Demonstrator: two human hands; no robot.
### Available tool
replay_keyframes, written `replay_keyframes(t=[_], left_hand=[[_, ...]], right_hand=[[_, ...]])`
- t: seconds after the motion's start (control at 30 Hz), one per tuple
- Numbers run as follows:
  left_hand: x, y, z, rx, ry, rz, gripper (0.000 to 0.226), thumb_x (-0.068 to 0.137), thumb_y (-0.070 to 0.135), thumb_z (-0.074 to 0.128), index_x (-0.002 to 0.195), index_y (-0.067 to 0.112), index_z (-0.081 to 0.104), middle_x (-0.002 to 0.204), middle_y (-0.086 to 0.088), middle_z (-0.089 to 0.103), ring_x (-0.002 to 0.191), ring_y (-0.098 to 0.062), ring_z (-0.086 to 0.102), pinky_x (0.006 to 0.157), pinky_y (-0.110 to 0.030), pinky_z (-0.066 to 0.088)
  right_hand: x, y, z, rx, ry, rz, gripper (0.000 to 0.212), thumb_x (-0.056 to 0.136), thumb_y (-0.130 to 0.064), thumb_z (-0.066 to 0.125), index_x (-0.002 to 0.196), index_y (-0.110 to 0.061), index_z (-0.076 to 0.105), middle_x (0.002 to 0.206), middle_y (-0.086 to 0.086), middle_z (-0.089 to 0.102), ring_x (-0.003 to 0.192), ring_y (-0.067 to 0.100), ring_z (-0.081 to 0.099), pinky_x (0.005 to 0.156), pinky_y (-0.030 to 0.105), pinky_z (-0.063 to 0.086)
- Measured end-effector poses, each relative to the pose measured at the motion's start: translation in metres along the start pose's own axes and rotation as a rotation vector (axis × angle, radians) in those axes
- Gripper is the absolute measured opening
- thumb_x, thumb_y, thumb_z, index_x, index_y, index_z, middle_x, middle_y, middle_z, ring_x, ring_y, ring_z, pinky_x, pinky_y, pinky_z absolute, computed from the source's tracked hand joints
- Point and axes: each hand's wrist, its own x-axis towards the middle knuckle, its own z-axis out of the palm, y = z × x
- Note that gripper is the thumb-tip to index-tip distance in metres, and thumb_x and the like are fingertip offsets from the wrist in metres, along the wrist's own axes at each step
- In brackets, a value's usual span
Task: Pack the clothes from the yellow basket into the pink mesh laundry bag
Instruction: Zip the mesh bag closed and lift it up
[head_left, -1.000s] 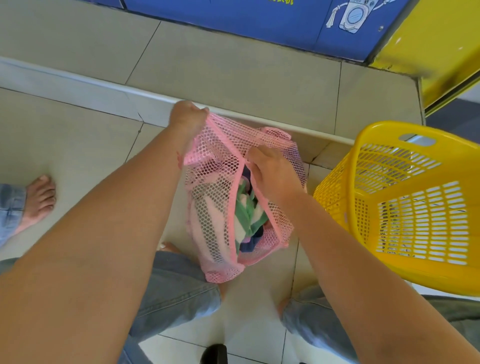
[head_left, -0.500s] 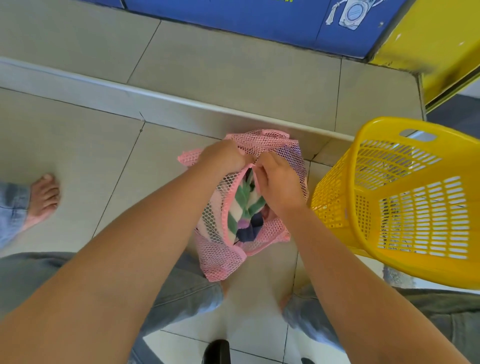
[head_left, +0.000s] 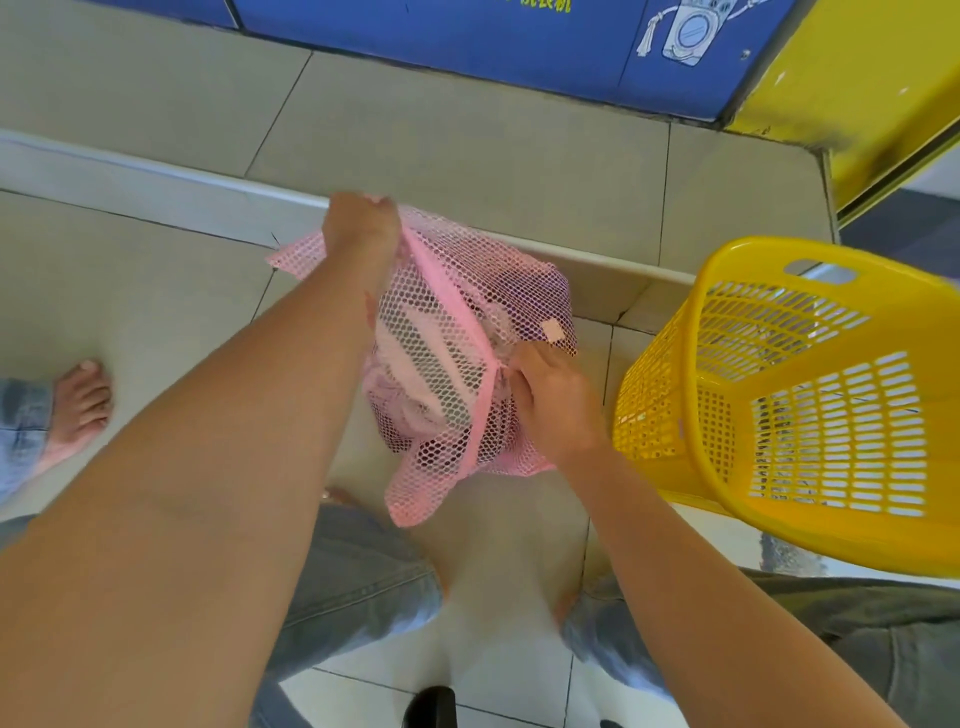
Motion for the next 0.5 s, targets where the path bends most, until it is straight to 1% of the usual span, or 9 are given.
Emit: replay_keyframes(t=[0.07, 0.1, 0.17, 0.2, 0.27, 0.33, 0.4, 0.43, 0.5], left_hand=[[-0.018, -0.009, 0.0, 0.267, -0.032, 0.107, 0.047, 0.093, 0.039, 0.053, 0.123, 0.003, 0.056, 0.119, -0.017, 0.066, 0.108, -0.034, 0.065, 0.093, -0.041, 0.052], [-0.032, -0.013, 0.0, 0.423, -0.071, 0.166, 0.052, 0.096, 0.045, 0.05, 0.126, 0.003, 0.053, 0.122, -0.016, 0.063, 0.11, -0.034, 0.062, 0.09, -0.039, 0.05], [-0.059, -0.019, 0.004, 0.684, -0.23, 0.256, 0.061, 0.094, 0.058, 0.044, 0.117, 0.003, 0.058, 0.106, -0.015, 0.065, 0.092, -0.032, 0.06, 0.077, -0.037, 0.047], [-0.07, -0.022, 0.008, 0.789, -0.332, 0.268, 0.064, 0.092, 0.063, 0.044, 0.108, 0.004, 0.062, 0.093, -0.013, 0.064, 0.083, -0.029, 0.059, 0.074, -0.036, 0.047], [-0.086, -0.028, 0.018, 0.919, -0.496, 0.249, 0.063, 0.088, 0.067, 0.048, 0.089, 0.006, 0.066, 0.074, -0.007, 0.062, 0.071, -0.024, 0.059, 0.078, -0.036, 0.052], [-0.092, -0.033, 0.026, 0.943, -0.535, 0.244, 0.047, 0.088, 0.052, 0.059, 0.079, 0.007, 0.07, 0.064, -0.003, 0.064, 0.061, -0.021, 0.06, 0.072, -0.033, 0.053], [-0.094, -0.036, 0.028, 0.908, -0.521, 0.254, 0.024, 0.085, 0.027, 0.065, 0.08, 0.005, 0.073, 0.071, -0.005, 0.071, 0.061, -0.022, 0.063, 0.064, -0.03, 0.051], [-0.094, -0.038, 0.029, 0.842, -0.531, 0.233, 0.019, 0.085, 0.019, 0.064, 0.081, 0.003, 0.074, 0.073, -0.007, 0.071, 0.06, -0.023, 0.063, 0.066, -0.032, 0.052], [-0.093, -0.041, 0.029, 0.678, -0.542, 0.179, 0.019, 0.087, 0.015, 0.06, 0.082, 0.002, 0.073, 0.069, -0.006, 0.068, 0.058, -0.022, 0.061, 0.067, -0.032, 0.053]], right_hand=[[-0.003, -0.004, 0.004, 0.007, -0.006, -0.001, 0.007, 0.089, -0.005, 0.062, 0.093, -0.01, 0.064, 0.085, 0.006, 0.068, 0.073, 0.025, 0.06, 0.06, 0.028, 0.043], [-0.003, -0.006, 0.006, 0.014, 0.001, 0.003, 0.006, 0.089, -0.005, 0.062, 0.093, -0.009, 0.065, 0.083, 0.005, 0.067, 0.072, 0.024, 0.059, 0.059, 0.027, 0.041], [-0.001, -0.012, 0.007, 0.033, 0.026, 0.021, 0.004, 0.089, -0.004, 0.062, 0.089, -0.008, 0.064, 0.08, 0.005, 0.065, 0.07, 0.022, 0.057, 0.057, 0.028, 0.041], [-0.001, -0.013, 0.006, 0.04, 0.036, 0.032, 0.004, 0.089, -0.004, 0.062, 0.088, -0.007, 0.064, 0.079, 0.005, 0.064, 0.069, 0.022, 0.055, 0.056, 0.029, 0.042], [0.0, -0.015, 0.003, 0.037, 0.042, 0.036, 0.004, 0.09, -0.004, 0.061, 0.087, -0.007, 0.063, 0.079, 0.005, 0.064, 0.069, 0.022, 0.055, 0.056, 0.03, 0.042], [-0.001, -0.015, 0.0, 0.025, 0.046, 0.032, 0.004, 0.09, -0.004, 0.061, 0.086, -0.006, 0.062, 0.079, 0.006, 0.063, 0.068, 0.023, 0.055, 0.055, 0.03, 0.041], [-0.002, -0.016, -0.003, 0.017, 0.057, 0.023, 0.007, 0.09, -0.004, 0.061, 0.083, -0.006, 0.06, 0.077, 0.007, 0.062, 0.067, 0.024, 0.054, 0.053, 0.031, 0.04], [-0.002, -0.016, -0.004, 0.011, 0.059, 0.016, 0.008, 0.089, -0.004, 0.062, 0.082, -0.006, 0.059, 0.076, 0.006, 0.061, 0.066, 0.024, 0.053, 0.053, 0.031, 0.041], [-0.003, -0.019, -0.004, 0.006, 0.064, 0.004, 0.009, 0.089, -0.003, 0.063, 0.081, -0.006, 0.059, 0.075, 0.006, 0.061, 0.065, 0.023, 0.052, 0.052, 0.031, 0.042]])
